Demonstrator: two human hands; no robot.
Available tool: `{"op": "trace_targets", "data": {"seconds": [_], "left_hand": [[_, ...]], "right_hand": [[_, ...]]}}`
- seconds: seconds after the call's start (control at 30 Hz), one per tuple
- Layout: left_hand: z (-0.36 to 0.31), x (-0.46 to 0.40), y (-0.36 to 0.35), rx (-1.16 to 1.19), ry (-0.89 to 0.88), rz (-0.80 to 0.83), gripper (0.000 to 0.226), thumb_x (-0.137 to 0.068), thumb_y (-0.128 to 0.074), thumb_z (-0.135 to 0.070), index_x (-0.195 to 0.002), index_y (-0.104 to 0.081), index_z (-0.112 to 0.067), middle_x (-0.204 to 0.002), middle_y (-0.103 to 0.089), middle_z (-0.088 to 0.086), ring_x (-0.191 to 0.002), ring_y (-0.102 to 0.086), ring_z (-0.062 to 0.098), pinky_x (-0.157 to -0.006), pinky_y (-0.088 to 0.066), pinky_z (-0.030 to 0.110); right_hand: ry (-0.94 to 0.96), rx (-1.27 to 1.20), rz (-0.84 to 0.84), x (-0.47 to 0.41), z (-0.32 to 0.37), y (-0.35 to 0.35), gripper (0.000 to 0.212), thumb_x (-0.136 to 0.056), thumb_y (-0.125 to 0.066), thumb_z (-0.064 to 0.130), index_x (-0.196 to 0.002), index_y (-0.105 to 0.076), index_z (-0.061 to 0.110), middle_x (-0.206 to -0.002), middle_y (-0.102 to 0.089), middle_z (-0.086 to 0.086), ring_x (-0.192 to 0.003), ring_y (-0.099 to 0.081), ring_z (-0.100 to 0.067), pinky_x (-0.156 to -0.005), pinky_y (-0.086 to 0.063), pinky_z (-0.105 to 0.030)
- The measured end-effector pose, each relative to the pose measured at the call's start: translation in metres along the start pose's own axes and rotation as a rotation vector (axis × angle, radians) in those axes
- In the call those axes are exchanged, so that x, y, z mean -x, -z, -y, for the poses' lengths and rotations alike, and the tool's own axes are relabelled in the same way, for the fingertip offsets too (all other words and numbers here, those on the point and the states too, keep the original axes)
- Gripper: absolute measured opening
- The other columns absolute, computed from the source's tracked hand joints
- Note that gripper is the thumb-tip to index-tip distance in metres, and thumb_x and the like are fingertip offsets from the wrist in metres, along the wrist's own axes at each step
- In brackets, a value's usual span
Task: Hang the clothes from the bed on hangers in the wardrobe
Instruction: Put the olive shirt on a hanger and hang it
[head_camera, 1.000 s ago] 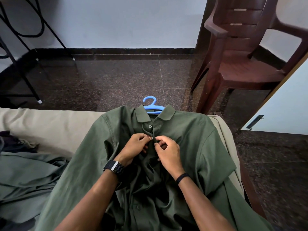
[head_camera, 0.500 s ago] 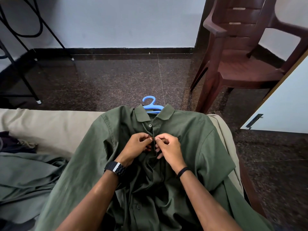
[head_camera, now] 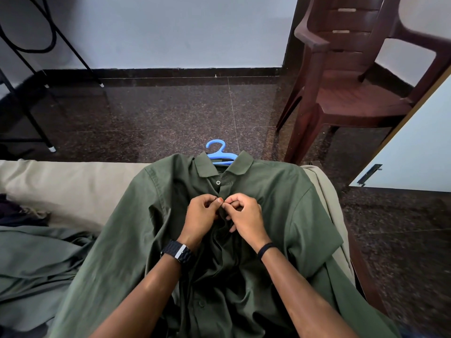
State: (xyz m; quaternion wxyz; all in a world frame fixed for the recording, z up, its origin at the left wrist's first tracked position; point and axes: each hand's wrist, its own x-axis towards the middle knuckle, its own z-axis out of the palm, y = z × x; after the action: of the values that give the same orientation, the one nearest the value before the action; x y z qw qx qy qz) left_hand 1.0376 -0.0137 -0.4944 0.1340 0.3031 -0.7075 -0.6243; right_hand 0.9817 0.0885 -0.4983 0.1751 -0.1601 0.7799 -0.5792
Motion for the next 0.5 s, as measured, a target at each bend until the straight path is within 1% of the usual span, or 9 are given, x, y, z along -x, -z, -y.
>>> {"op": "trace_targets", "data": {"seconds": [0.07,0.13,0.17,0.27,0.3,0.33,0.37,0.43,0.5], "left_hand": [[0.0,-0.001,-0.004,-0.018,-0.007,-0.029,0.021,-0.095,-0.055,-0.008,-0.088,-0.065,0.009,-0.078,-0.063,0.021,-0.073,-0.054,0.023,-0.073,-0.051,0.045],[0.0,-0.001,-0.004,0.017,0.006,-0.021,0.021,-0.096,-0.053,-0.007,-0.087,-0.064,0.007,-0.078,-0.061,0.021,-0.075,-0.053,0.025,-0.073,-0.048,0.043],[-0.001,-0.002,-0.004,0.092,0.021,0.004,0.021,-0.097,-0.051,-0.006,-0.086,-0.064,0.005,-0.079,-0.061,0.02,-0.075,-0.053,0.026,-0.073,-0.047,0.041],[-0.002,-0.004,0.0,0.486,0.117,0.173,0.024,-0.099,-0.045,-0.006,-0.082,-0.062,-0.001,-0.074,-0.067,0.015,-0.068,-0.065,0.023,-0.066,-0.055,0.03],[-0.002,-0.005,0.001,0.523,0.134,0.189,0.023,-0.099,-0.047,-0.006,-0.082,-0.062,-0.001,-0.072,-0.068,0.014,-0.066,-0.066,0.021,-0.063,-0.056,0.028],[-0.001,-0.007,0.002,0.478,0.135,0.171,0.02,-0.097,-0.05,-0.007,-0.082,-0.062,-0.002,-0.072,-0.068,0.013,-0.065,-0.064,0.02,-0.062,-0.055,0.028],[0.002,-0.01,0.002,0.347,0.113,0.124,0.015,-0.095,-0.056,-0.007,-0.081,-0.062,-0.004,-0.071,-0.067,0.01,-0.064,-0.061,0.018,-0.061,-0.053,0.027],[0.005,-0.017,0.006,-0.039,0.023,0.021,0.009,-0.087,-0.068,-0.008,-0.081,-0.061,-0.01,-0.068,-0.063,0.004,-0.062,-0.056,0.014,-0.061,-0.049,0.028],[0.005,-0.022,0.008,-0.315,-0.098,-0.038,0.016,-0.08,-0.072,-0.007,-0.084,-0.06,-0.016,-0.071,-0.062,-0.002,-0.062,-0.056,0.011,-0.065,-0.05,0.025]], "right_hand": [[0.009,0.021,-0.006,-0.001,0.001,0.003,0.018,-0.088,-0.065,0.012,-0.073,-0.063,0.022,-0.064,-0.06,-0.001,-0.05,-0.058,-0.006,-0.034,-0.042,-0.019],[-0.005,0.015,0.001,-0.003,0.004,0.005,0.014,-0.088,-0.063,0.013,-0.075,-0.064,0.017,-0.061,-0.058,-0.001,-0.048,-0.056,-0.006,-0.034,-0.043,-0.02],[-0.032,-0.031,0.01,-0.005,0.007,0.005,0.013,-0.088,-0.063,0.013,-0.076,-0.065,0.015,-0.058,-0.056,0.0,-0.047,-0.054,-0.005,-0.034,-0.042,-0.02],[-0.221,-0.378,0.074,-0.01,0.012,0.005,0.015,-0.089,-0.061,0.01,-0.074,-0.063,0.01,-0.052,-0.041,0.002,-0.039,-0.039,-0.005,-0.033,-0.03,-0.019],[-0.28,-0.47,0.106,-0.011,0.012,0.006,0.016,-0.09,-0.059,0.008,-0.074,-0.061,0.01,-0.052,-0.037,0.003,-0.038,-0.034,-0.005,-0.034,-0.026,-0.018],[-0.324,-0.491,0.134,-0.012,0.012,0.006,0.016,-0.091,-0.058,0.008,-0.075,-0.06,0.01,-0.052,-0.035,0.003,-0.037,-0.032,-0.006,-0.034,-0.023,-0.017],[-0.345,-0.436,0.151,-0.013,0.01,0.008,0.015,-0.091,-0.058,0.008,-0.076,-0.06,0.009,-0.052,-0.035,0.002,-0.036,-0.031,-0.006,-0.035,-0.023,-0.017],[-0.306,-0.178,0.139,-0.016,0.008,0.011,0.016,-0.091,-0.058,0.01,-0.076,-0.063,0.01,-0.05,-0.041,-0.001,-0.036,-0.035,-0.009,-0.034,-0.027,-0.018],[-0.202,0.073,0.037,-0.022,0.009,0.012,0.015,-0.089,-0.058,0.01,-0.076,-0.065,0.014,-0.051,-0.05,0.001,-0.041,-0.045,-0.012,-0.038,-0.037,-0.024]]}}
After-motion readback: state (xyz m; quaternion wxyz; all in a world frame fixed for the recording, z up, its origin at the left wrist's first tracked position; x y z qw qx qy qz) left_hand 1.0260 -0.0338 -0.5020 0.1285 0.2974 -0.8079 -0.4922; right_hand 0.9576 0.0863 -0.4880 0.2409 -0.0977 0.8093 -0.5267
